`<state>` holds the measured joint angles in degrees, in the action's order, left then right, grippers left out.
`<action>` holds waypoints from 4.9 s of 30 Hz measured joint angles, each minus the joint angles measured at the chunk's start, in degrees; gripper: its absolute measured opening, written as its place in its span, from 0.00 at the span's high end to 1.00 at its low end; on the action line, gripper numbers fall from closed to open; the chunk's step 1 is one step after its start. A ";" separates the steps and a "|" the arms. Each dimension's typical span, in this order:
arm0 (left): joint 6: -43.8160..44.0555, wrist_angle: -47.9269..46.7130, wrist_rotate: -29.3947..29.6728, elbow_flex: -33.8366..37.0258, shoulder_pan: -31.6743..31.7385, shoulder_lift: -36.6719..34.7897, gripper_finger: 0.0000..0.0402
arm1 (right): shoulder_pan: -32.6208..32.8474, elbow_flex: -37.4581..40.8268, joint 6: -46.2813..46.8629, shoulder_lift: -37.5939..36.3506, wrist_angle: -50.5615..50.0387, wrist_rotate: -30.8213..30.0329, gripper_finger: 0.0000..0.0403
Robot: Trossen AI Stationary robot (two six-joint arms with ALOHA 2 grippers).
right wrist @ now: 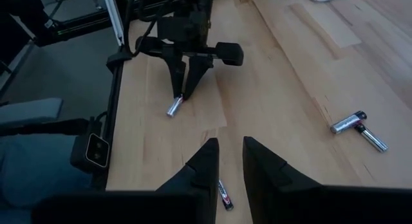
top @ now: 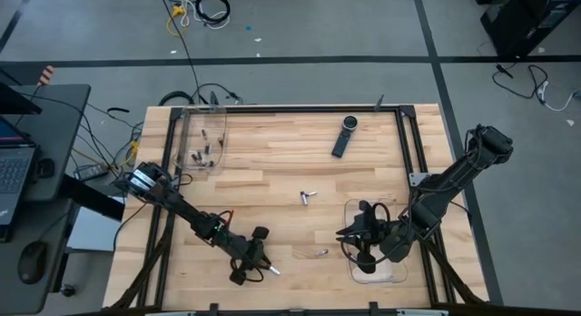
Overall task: Sort batteries
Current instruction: Put the silver battery into the bottom transparent bin
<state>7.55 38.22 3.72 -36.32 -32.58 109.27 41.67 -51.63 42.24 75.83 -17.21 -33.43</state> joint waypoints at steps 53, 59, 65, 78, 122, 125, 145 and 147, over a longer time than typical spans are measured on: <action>-29.48 -13.76 40.14 0.00 2.62 -26.63 0.88 | -1.41 -0.01 -40.79 11.19 33.70 -22.86 0.86; -28.94 -15.05 38.96 0.00 5.10 -26.84 0.88 | -5.42 -0.01 -40.88 15.49 37.72 -20.68 0.85; -29.57 -12.06 35.42 0.00 5.64 -26.84 0.88 | -8.09 -0.01 -40.30 16.95 38.04 -17.20 0.80; -32.80 -3.98 30.27 0.00 6.66 -26.40 0.88 | -9.08 -0.01 -39.69 16.94 39.67 -12.96 0.58; -37.33 1.14 28.47 -5.70 7.80 -18.99 0.88 | -11.02 -0.01 -38.99 16.90 37.64 -8.92 0.83; -37.31 1.03 28.45 -5.69 7.79 -18.99 0.88 | -11.02 -0.01 -38.99 16.90 37.51 -8.98 0.88; -30.44 -3.51 29.91 -5.68 7.82 -19.02 0.61 | -10.66 -0.01 -35.25 12.58 33.17 -8.81 0.90; -28.82 -5.02 29.93 -5.68 7.82 -19.02 0.61 | -10.36 -0.01 -32.32 10.27 28.66 -8.78 0.90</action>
<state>-21.26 33.19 33.65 -42.00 -24.75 90.26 31.31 -51.64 9.92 86.11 11.44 -42.21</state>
